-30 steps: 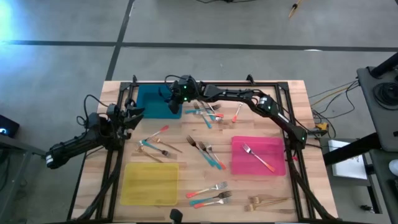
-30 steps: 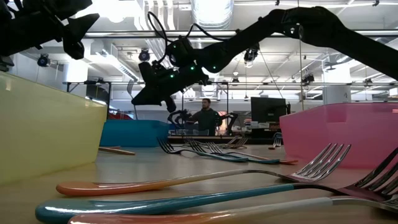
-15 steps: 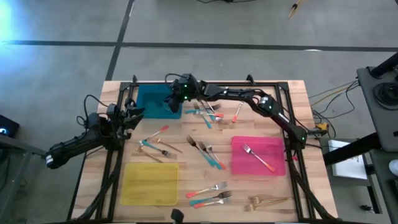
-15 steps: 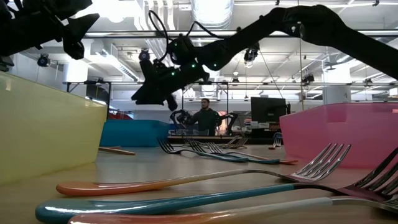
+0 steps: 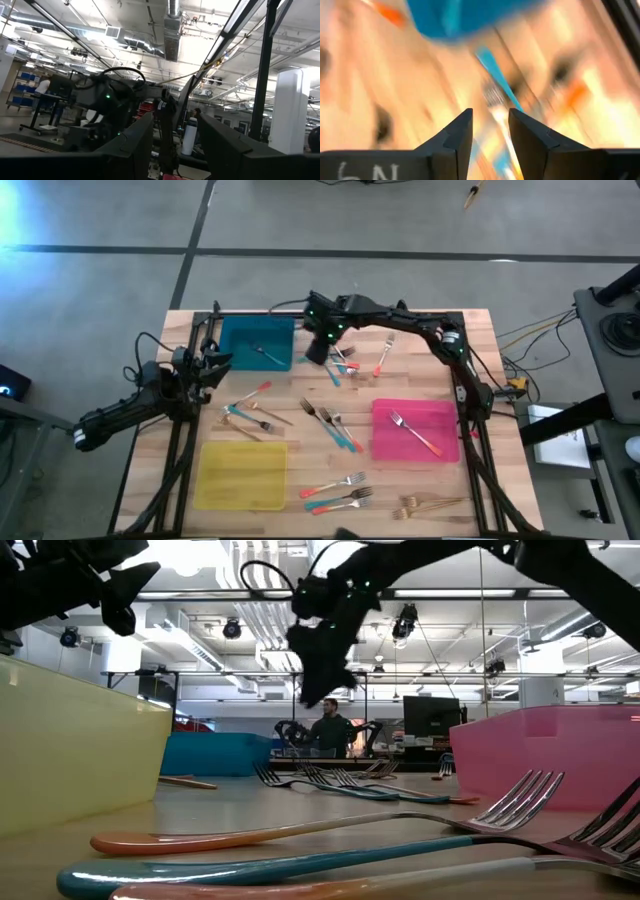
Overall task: Sort silverware by color (type)
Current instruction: Put the orange fork into the red bin
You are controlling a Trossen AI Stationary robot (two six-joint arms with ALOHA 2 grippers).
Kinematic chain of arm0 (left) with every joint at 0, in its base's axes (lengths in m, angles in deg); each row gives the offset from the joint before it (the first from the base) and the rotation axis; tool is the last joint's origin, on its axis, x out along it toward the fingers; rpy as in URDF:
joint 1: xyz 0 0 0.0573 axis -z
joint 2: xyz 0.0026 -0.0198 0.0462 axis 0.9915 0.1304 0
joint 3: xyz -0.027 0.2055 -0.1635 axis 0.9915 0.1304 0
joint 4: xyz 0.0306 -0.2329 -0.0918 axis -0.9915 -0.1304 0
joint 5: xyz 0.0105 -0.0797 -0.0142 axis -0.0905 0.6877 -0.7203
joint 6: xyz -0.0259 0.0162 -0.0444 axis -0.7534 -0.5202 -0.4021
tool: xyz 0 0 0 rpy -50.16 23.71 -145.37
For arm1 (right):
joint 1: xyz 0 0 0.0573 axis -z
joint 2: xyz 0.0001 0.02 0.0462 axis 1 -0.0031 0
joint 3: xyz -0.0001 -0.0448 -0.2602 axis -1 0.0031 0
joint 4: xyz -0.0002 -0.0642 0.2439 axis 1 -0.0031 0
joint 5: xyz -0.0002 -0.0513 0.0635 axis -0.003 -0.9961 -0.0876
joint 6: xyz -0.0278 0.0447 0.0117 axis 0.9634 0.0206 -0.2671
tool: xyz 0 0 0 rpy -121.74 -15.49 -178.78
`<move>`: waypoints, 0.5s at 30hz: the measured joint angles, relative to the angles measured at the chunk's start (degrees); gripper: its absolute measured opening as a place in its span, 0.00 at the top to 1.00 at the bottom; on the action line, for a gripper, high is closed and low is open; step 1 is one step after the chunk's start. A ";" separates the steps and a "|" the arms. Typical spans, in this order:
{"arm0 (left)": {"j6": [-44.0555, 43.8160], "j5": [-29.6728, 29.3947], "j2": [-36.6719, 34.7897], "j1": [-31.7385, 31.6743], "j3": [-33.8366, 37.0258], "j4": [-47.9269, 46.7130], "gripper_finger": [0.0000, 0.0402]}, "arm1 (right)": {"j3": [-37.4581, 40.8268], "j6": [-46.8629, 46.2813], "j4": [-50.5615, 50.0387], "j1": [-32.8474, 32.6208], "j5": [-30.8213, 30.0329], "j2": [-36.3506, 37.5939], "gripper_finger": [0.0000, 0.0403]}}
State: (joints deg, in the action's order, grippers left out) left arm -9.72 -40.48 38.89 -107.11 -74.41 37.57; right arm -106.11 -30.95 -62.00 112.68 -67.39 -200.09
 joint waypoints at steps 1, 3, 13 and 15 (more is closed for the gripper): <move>0.02 0.00 -0.02 0.02 -0.02 -0.03 0.65 | 0.51 -0.33 -2.62 0.02 -2.25 0.57 0.72; 0.02 0.00 0.00 0.02 0.00 -0.07 0.65 | 2.36 -1.75 -4.89 0.15 -5.19 1.60 0.72; 0.02 0.00 0.00 0.00 -0.02 -0.09 0.65 | 21.61 -9.77 -4.25 0.55 -5.64 6.61 0.73; 0.02 0.00 -0.02 0.01 -0.01 -0.09 0.65 | 24.74 -12.28 -3.13 0.65 -5.75 8.20 0.73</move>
State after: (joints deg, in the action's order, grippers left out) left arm -9.70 -40.48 38.86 -107.10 -74.42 37.48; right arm -81.37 -43.23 -65.14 113.33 -73.14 -191.89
